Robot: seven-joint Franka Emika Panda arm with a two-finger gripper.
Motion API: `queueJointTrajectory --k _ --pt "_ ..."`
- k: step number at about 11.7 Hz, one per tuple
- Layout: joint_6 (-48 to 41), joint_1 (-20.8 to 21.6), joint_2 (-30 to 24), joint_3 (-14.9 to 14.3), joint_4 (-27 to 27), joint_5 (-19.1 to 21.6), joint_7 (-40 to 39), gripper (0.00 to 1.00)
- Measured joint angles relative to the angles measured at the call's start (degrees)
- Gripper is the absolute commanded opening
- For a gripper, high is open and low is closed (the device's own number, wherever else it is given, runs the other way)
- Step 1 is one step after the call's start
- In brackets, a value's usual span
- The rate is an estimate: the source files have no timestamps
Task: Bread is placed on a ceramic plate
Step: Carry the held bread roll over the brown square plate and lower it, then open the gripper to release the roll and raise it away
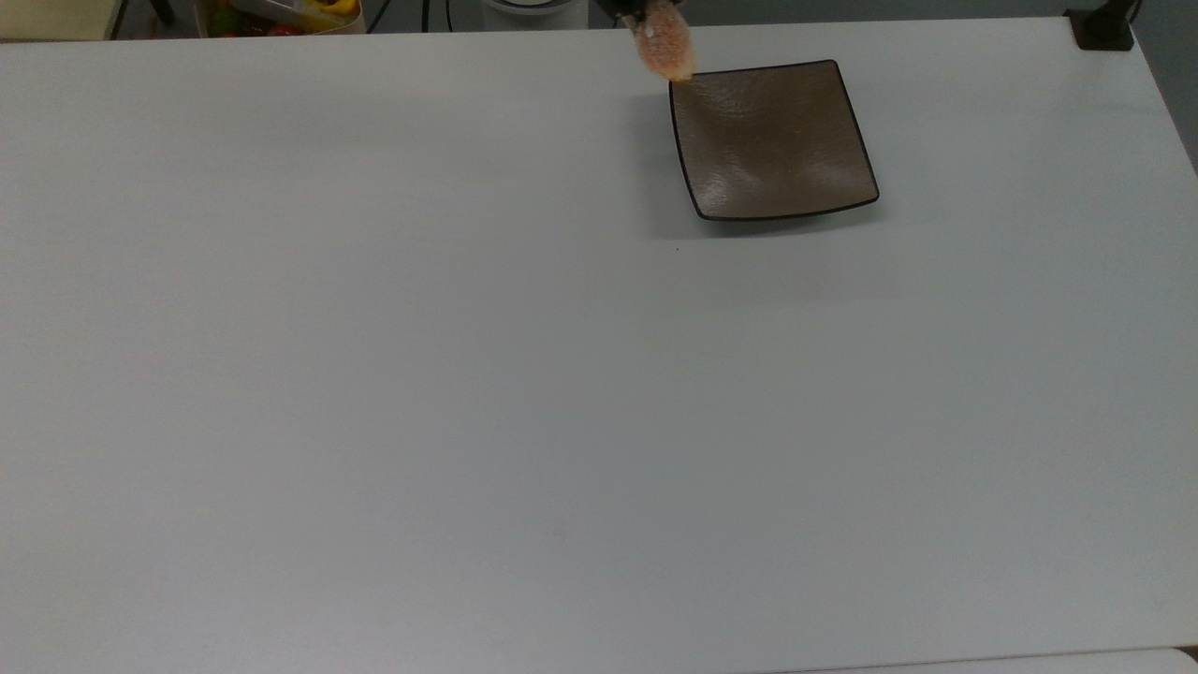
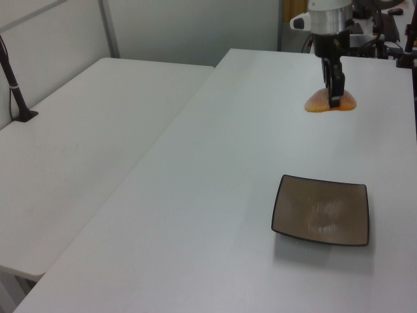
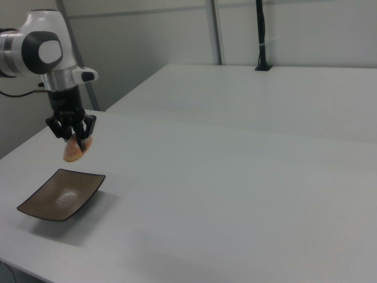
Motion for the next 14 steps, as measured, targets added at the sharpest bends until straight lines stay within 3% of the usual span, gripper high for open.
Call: queueJointTrajectory --k 4,7,14 --pt "6.3 3.7 4.7 4.1 -0.3 0.1 10.9 0.24" --pt "14.5 7.3 10.4 5.1 -1.7 0.1 18.8 0.24" --pt "21.0 10.9 16.7 6.5 -7.9 -3.4 24.2 0.25"
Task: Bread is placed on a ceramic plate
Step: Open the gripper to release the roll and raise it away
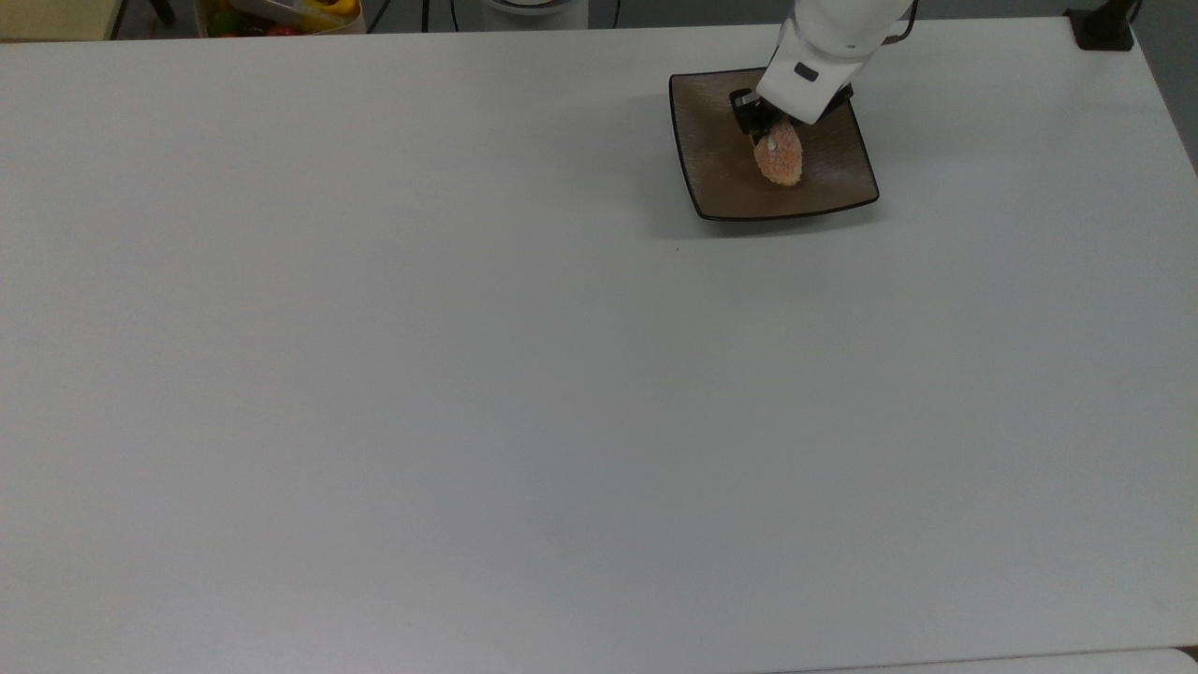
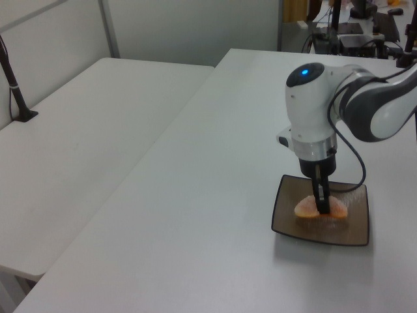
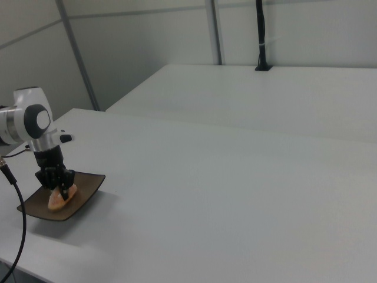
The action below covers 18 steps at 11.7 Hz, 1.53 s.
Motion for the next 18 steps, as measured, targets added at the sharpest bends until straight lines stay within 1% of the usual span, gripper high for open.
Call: queueJointTrajectory --k 2,3,4,5,11,14,16,18 --pt "1.8 0.0 1.2 0.0 -0.8 -0.6 1.4 0.26" --pt "1.8 0.0 1.1 0.1 -0.8 -0.7 1.6 0.32" --pt "1.8 0.0 1.1 0.1 -0.8 -0.7 1.7 0.58" --pt "1.8 0.0 1.1 0.1 -0.8 -0.7 1.8 1.00" --pt "1.9 0.0 1.1 0.1 -0.5 -0.7 1.8 1.00" --pt "1.9 -0.4 -0.8 0.1 0.6 -0.8 2.2 1.00" --pt "-0.1 -1.7 -3.3 0.1 3.2 -1.1 4.2 1.00" --pt "-4.9 -4.3 -6.2 0.1 7.1 -1.1 4.7 1.00"
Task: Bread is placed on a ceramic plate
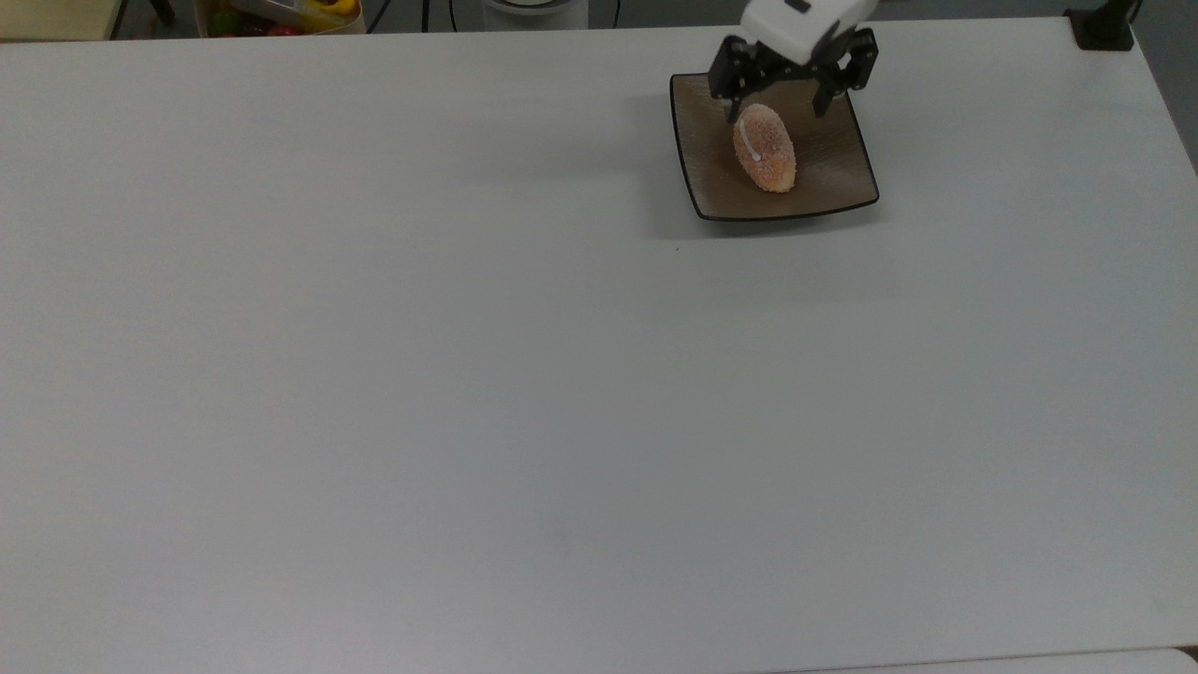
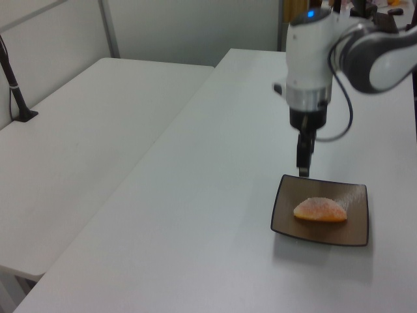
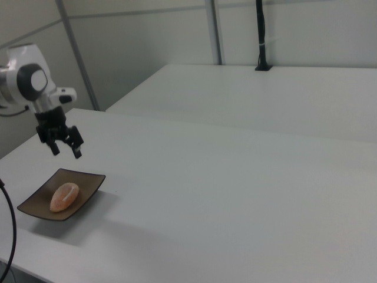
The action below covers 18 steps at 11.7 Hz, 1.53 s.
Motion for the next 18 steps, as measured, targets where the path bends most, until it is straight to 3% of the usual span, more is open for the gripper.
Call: queueJointTrajectory --k 3,7,11,14,18 --pt "-6.0 -5.8 -5.2 -0.1 4.6 0.0 0.1 1.00" --pt "-11.4 -10.7 -9.2 -0.8 7.0 0.0 0.3 1.00" --pt "-14.4 -12.0 -11.6 -8.3 7.9 0.1 -0.3 1.00" --pt "-14.4 -12.0 -11.8 -11.6 8.0 0.4 -9.6 1.00" --pt "-13.8 -11.9 -11.8 -16.2 8.0 4.5 -29.5 1.00"
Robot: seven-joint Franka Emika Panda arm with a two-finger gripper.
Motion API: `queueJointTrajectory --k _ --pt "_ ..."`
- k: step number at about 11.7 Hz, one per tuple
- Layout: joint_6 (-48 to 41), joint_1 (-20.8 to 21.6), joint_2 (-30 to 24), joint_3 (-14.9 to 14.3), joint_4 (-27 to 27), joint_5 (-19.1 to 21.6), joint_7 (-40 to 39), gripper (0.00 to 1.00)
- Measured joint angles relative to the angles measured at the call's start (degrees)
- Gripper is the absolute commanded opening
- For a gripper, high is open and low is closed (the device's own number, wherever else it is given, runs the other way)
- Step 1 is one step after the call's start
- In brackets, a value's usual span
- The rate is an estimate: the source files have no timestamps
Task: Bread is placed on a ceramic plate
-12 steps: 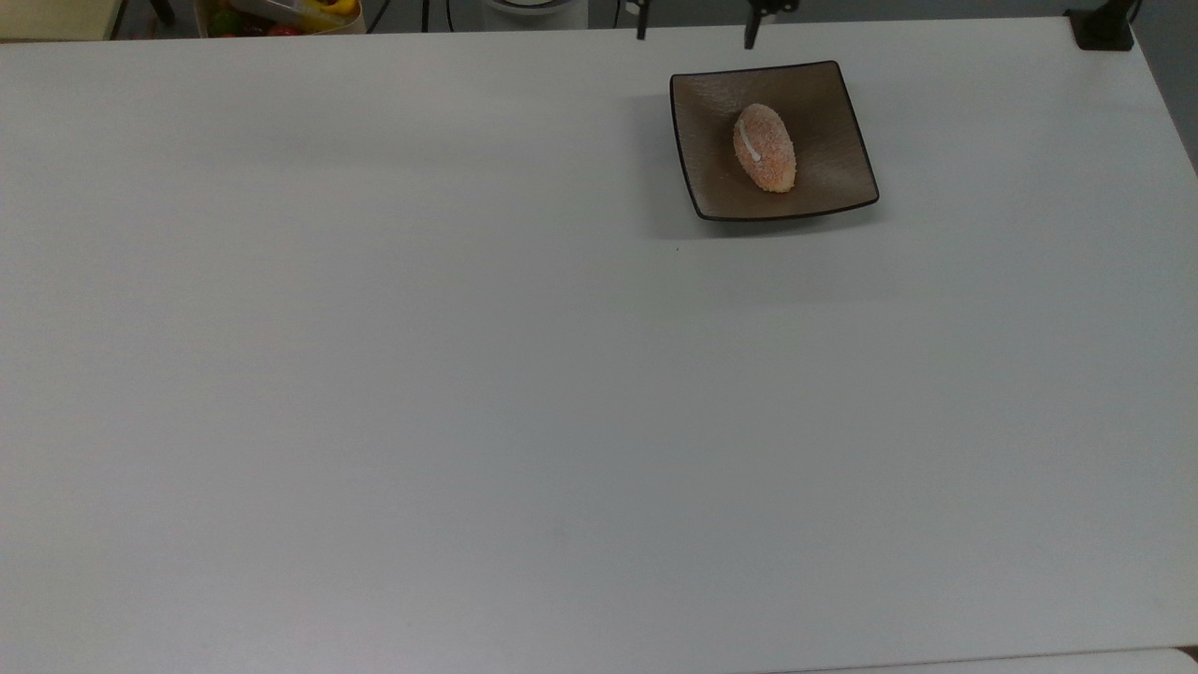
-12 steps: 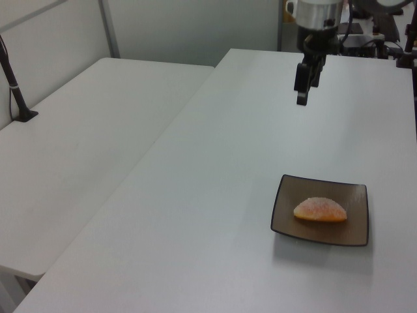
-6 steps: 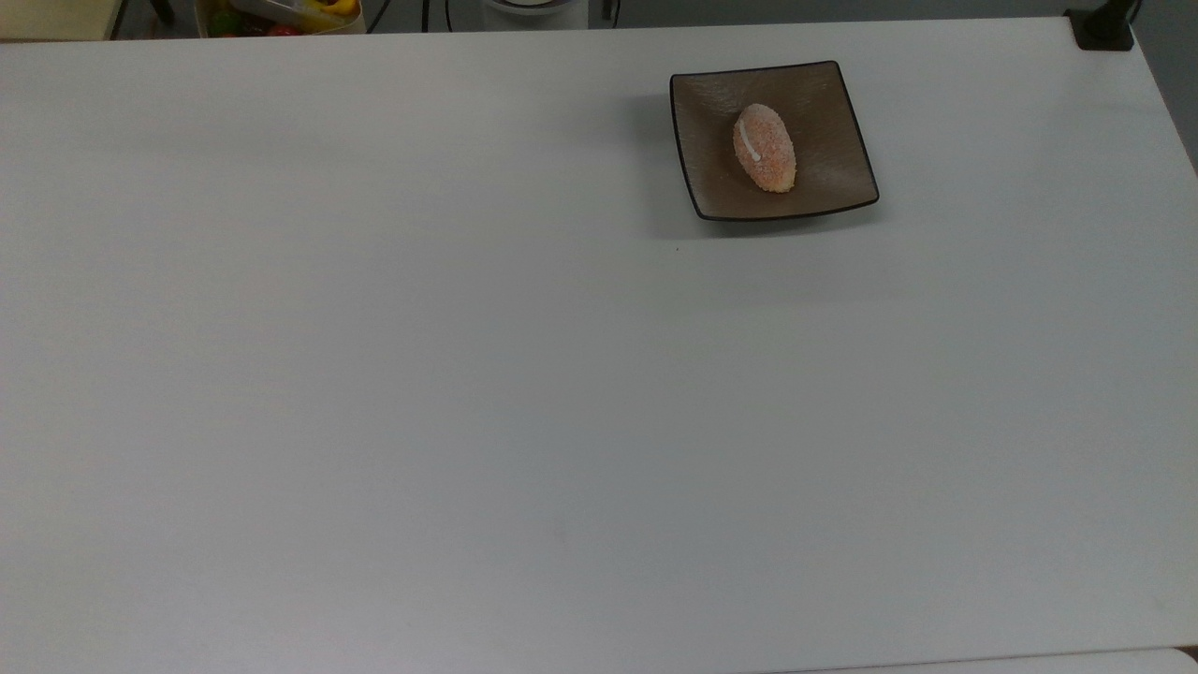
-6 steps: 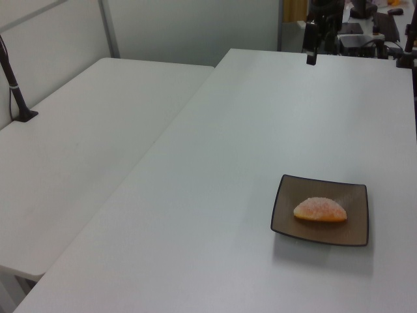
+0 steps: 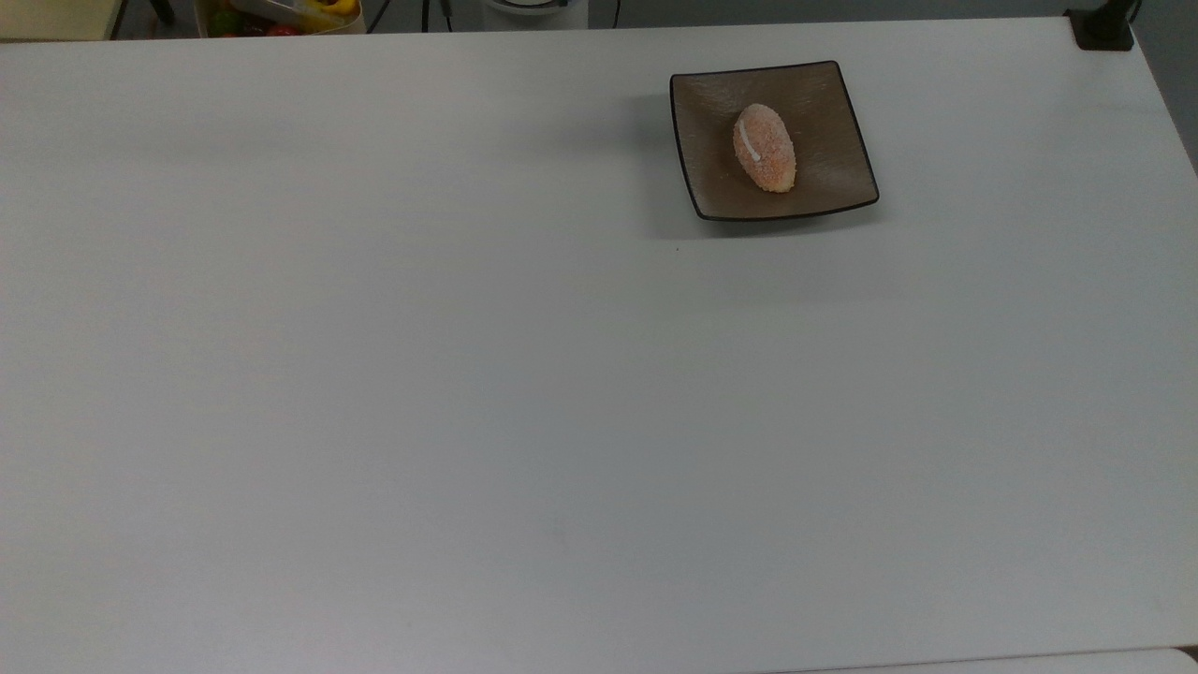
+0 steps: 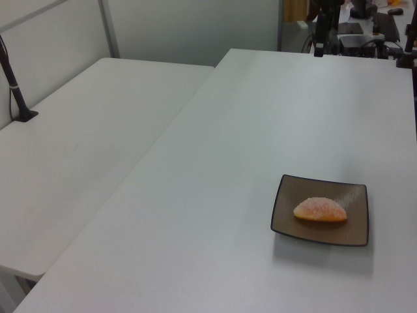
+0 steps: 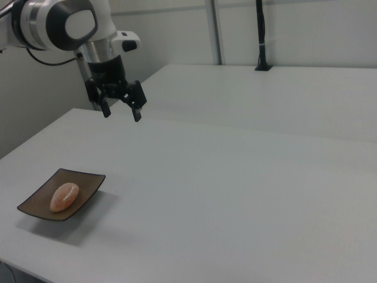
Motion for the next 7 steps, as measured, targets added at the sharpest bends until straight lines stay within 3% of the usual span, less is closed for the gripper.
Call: queueJointTrajectory --k 2,7 --pt "0.4 0.0 0.2 -1.4 0.0 0.9 -4.6 1.00" --pt "2.4 0.1 0.4 -1.4 0.0 2.1 -5.2 1.00"
